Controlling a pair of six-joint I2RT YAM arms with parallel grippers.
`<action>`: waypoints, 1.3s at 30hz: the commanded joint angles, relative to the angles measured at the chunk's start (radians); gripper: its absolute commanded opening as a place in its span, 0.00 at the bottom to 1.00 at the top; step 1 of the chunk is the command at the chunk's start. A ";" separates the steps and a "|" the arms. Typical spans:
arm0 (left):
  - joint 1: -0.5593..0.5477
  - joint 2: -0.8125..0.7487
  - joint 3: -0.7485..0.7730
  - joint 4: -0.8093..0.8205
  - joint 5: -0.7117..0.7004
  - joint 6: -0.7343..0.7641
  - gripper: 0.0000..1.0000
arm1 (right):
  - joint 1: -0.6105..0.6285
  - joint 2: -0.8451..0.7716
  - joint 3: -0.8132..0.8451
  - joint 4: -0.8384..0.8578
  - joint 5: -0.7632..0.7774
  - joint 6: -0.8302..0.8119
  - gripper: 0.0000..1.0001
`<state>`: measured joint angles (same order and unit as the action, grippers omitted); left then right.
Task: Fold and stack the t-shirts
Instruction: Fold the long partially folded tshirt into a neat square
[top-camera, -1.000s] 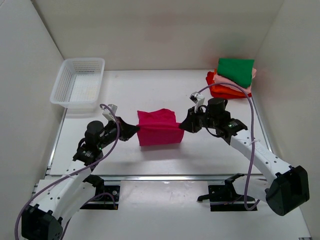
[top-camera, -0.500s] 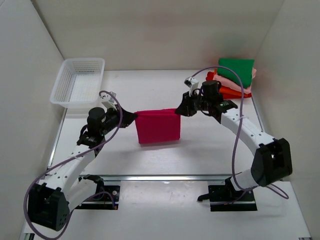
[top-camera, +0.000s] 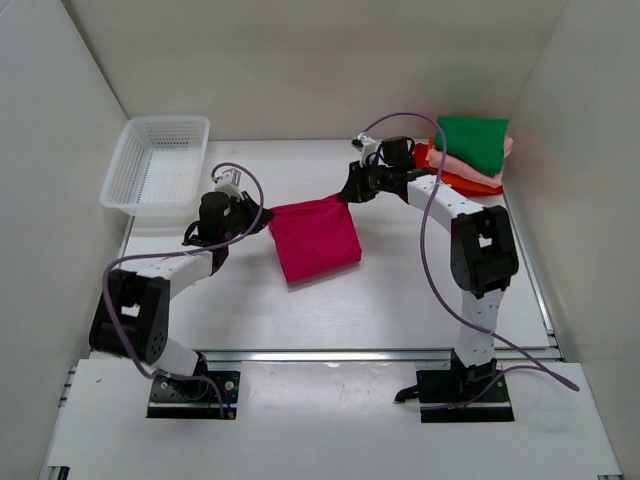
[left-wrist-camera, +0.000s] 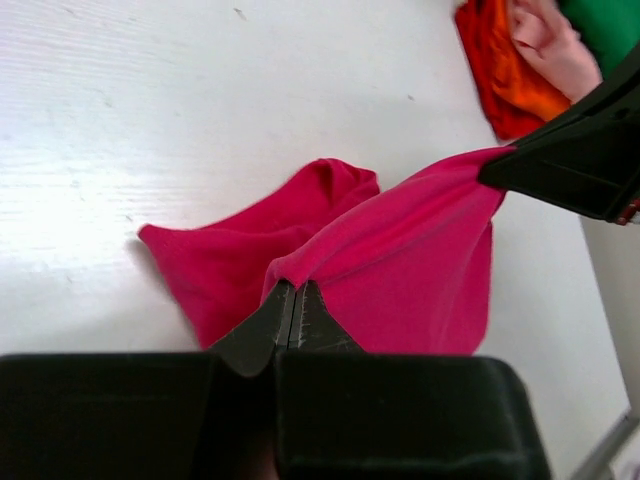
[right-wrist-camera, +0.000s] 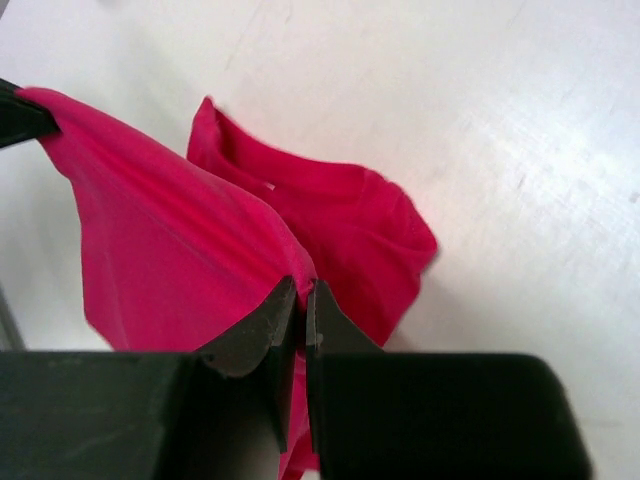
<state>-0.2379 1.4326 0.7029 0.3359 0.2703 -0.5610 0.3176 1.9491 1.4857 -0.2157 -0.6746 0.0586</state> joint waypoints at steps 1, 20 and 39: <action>0.025 0.087 0.069 0.104 -0.075 0.016 0.00 | -0.025 0.092 0.131 0.049 -0.029 -0.019 0.00; 0.052 0.457 0.291 -0.072 -0.269 -0.022 0.03 | 0.089 0.548 0.639 -0.246 0.199 -0.051 0.04; 0.086 0.270 0.290 -0.107 -0.171 -0.040 0.58 | 0.012 0.206 0.357 -0.171 0.226 0.010 0.99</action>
<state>-0.1558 1.7870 0.9710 0.2390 0.0387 -0.6029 0.3820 2.2768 1.9205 -0.4728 -0.3794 0.0090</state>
